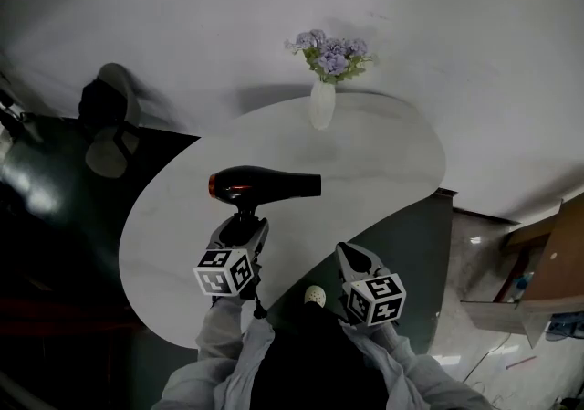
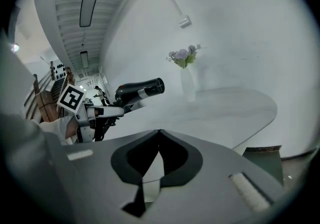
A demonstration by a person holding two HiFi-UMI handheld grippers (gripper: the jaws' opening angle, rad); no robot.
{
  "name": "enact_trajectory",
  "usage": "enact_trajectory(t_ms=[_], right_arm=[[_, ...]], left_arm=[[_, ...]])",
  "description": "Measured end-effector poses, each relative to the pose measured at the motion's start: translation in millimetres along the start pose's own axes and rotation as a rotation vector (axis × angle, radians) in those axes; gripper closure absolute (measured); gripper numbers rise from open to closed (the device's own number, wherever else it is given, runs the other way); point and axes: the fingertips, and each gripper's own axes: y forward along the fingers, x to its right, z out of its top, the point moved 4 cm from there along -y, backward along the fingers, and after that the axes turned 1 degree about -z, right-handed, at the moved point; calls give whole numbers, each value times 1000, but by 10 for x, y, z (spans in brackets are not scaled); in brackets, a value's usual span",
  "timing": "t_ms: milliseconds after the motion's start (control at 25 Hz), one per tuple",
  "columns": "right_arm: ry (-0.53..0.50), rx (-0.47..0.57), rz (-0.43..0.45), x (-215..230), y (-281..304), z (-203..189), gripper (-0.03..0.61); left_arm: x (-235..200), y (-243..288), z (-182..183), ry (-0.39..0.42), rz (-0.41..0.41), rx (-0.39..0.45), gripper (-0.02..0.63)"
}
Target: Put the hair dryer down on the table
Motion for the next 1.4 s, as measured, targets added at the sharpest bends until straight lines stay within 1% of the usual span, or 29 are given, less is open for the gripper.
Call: enact_trajectory(t_ms=[120,280,600,880,920,1040,1280,1360,1400], right_arm=[[3,-7,11,160,126,50,568],[30,-18,30,323,271,110,568],[55,-59,21,655,488,108,568],[81,-90,7,825,619,64,568],[82,-94,8,834,630,60,568],[88,-106,12,875,663,46,568],[83,-117,19,891,685,15,568],[89,-120,27,855,654,7,568],[94,-118,34,833,632,12,568]], left_arm=[[-68,329,40,-48,35,-15,334],[-151,742,9,-135,67,-30,335],[-379,1488,-41,-194,150,-89,335],[-619,1903,-70,-192,218,-155,336],[-644,1937,-84,-184,232,-170,335],[-660,2018,-84,-126,262,-207,336],[-643,2056,-109,-89,279,-231,334],[-624,2063,-119,-84,266,-240,331],[-605,2068,-117,-88,245,-243,312]])
